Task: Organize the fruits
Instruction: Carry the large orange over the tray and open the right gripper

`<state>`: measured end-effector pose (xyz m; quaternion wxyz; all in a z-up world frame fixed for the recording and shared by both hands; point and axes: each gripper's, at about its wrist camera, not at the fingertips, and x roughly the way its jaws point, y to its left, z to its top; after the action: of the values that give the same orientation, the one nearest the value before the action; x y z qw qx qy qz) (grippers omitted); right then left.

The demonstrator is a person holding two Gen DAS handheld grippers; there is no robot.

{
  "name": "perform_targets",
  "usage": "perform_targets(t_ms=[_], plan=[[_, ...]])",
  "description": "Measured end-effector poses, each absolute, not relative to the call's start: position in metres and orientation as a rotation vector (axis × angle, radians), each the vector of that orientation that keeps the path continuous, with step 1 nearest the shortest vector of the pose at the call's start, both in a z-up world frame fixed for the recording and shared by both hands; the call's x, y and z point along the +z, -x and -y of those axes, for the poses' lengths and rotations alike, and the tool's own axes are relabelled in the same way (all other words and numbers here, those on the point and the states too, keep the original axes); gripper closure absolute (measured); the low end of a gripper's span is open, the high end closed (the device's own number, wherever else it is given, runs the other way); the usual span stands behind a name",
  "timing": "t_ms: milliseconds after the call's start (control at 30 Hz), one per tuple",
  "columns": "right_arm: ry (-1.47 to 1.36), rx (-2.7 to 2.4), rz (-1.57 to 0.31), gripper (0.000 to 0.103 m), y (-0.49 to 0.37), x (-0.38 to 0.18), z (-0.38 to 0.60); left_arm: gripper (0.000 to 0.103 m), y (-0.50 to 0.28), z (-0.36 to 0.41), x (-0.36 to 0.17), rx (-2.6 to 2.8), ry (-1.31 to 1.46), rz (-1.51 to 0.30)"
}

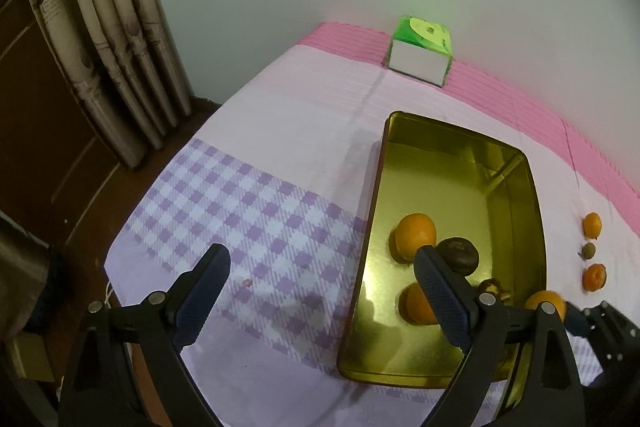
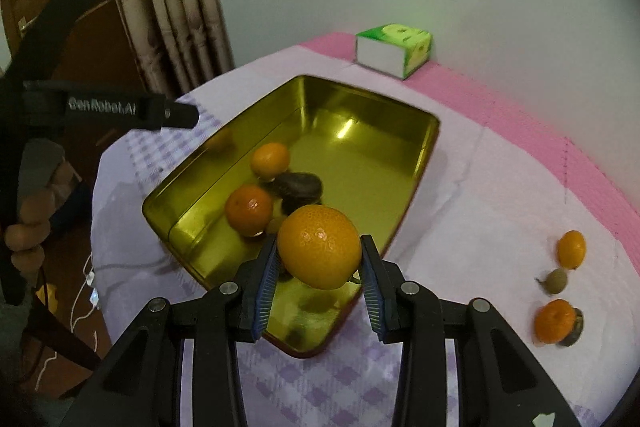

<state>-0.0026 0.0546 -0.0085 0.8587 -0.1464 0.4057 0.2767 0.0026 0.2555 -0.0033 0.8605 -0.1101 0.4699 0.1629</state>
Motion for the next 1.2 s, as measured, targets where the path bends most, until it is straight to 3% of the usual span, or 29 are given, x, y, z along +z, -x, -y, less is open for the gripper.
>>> perform_targets(t_ms=[1200], plan=[[0.379,0.536,-0.882,0.067,-0.005,-0.035,-0.074,0.009,-0.004,-0.26,-0.006,0.352,0.246,-1.0]])
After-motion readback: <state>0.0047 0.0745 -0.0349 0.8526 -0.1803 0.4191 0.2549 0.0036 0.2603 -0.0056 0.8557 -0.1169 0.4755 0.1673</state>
